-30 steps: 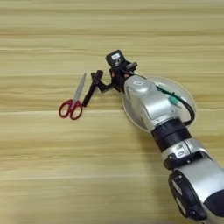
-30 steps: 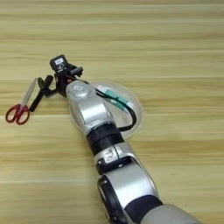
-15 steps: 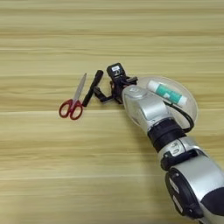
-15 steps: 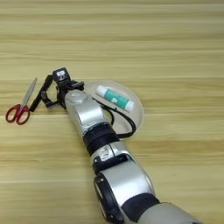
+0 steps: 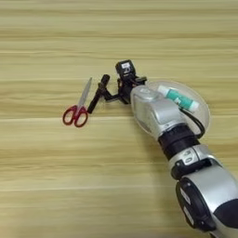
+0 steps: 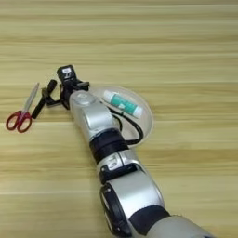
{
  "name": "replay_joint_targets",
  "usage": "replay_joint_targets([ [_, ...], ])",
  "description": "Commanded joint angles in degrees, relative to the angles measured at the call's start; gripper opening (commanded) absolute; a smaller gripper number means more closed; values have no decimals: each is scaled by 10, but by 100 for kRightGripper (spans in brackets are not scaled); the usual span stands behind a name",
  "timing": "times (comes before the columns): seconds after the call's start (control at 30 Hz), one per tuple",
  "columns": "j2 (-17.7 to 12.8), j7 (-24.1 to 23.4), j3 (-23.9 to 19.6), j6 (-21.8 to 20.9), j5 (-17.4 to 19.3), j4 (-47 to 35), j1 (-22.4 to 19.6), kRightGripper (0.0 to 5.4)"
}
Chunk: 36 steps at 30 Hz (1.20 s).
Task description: Move the objects on the table
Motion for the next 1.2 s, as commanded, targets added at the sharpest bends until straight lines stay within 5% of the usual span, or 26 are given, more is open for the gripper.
replay_joint_targets([
  [0.03, 51, -4, -5, -26, 16, -45, -67, 538],
  [0.73, 75, -7, 57, -3, 21, -86, -66, 538],
  [1.2, 113, -40, 69, 11, 29, -40, -89, 538],
])
